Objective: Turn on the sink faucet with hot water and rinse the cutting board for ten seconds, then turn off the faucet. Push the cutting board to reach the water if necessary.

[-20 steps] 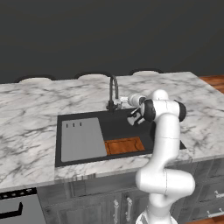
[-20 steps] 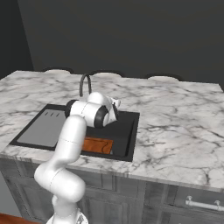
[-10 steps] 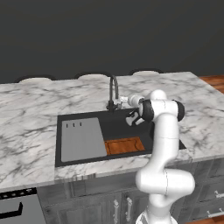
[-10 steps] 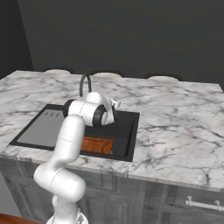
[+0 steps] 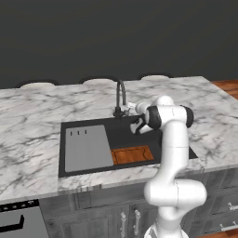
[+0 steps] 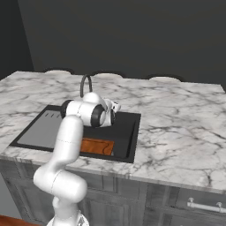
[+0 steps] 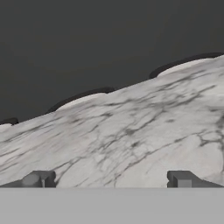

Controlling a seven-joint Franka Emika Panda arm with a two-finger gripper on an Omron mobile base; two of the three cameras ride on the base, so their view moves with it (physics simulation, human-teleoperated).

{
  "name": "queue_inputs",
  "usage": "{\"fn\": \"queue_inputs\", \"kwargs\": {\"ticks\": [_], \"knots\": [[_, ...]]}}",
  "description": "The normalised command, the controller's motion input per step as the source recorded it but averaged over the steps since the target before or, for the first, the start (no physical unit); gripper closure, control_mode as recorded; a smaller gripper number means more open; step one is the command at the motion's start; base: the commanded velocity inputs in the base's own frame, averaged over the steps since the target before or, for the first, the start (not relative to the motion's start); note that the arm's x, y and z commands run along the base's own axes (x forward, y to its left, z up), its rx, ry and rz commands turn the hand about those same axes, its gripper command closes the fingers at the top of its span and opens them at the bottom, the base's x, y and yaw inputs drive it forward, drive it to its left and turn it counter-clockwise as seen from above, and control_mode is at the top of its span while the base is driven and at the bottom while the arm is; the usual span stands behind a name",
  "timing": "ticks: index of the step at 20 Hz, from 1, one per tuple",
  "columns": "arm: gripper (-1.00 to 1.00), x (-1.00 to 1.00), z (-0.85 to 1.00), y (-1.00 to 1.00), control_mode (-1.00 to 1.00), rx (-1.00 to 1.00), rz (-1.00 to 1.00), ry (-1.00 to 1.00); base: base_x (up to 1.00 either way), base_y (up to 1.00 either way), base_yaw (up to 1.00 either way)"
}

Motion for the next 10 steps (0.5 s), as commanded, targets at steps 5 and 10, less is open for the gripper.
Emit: {"fn": "queue_inputs", "kwargs": {"ticks": [5,10], "knots": [[-1.0,-0.52,-0.14,-0.36,-1.0,0.0,0.0,0.07,0.0,0.0,0.0],[-1.0,-0.43,-0.04,-0.35,-1.0,0.0,0.0,0.1,0.0,0.0,0.0]]}}
